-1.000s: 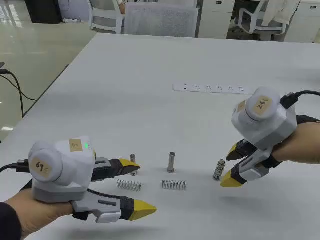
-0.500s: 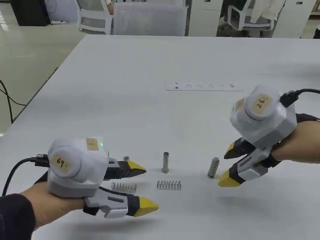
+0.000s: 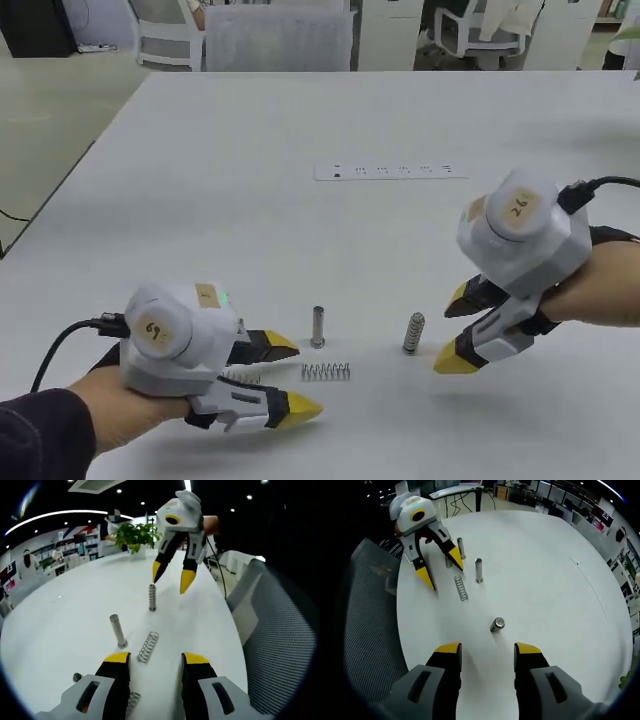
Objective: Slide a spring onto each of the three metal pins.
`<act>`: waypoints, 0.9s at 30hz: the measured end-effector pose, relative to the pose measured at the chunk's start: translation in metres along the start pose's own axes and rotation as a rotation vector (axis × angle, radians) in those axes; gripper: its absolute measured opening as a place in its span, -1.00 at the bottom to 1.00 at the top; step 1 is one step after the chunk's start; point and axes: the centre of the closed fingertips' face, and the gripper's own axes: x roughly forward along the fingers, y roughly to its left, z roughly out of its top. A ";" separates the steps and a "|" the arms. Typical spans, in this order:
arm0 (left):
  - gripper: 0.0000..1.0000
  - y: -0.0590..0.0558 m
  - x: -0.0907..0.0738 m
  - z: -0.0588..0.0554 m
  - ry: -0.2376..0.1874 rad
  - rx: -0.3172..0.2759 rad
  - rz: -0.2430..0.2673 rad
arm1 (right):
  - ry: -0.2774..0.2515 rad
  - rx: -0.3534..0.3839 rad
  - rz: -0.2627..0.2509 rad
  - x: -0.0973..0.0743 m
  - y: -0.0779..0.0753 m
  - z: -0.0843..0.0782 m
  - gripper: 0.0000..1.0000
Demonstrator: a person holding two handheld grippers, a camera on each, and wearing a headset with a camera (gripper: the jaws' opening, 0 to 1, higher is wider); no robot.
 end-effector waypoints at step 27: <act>-0.83 0.002 0.015 -0.008 0.041 0.008 0.015 | -0.051 0.035 0.021 0.003 0.011 -0.002 -0.16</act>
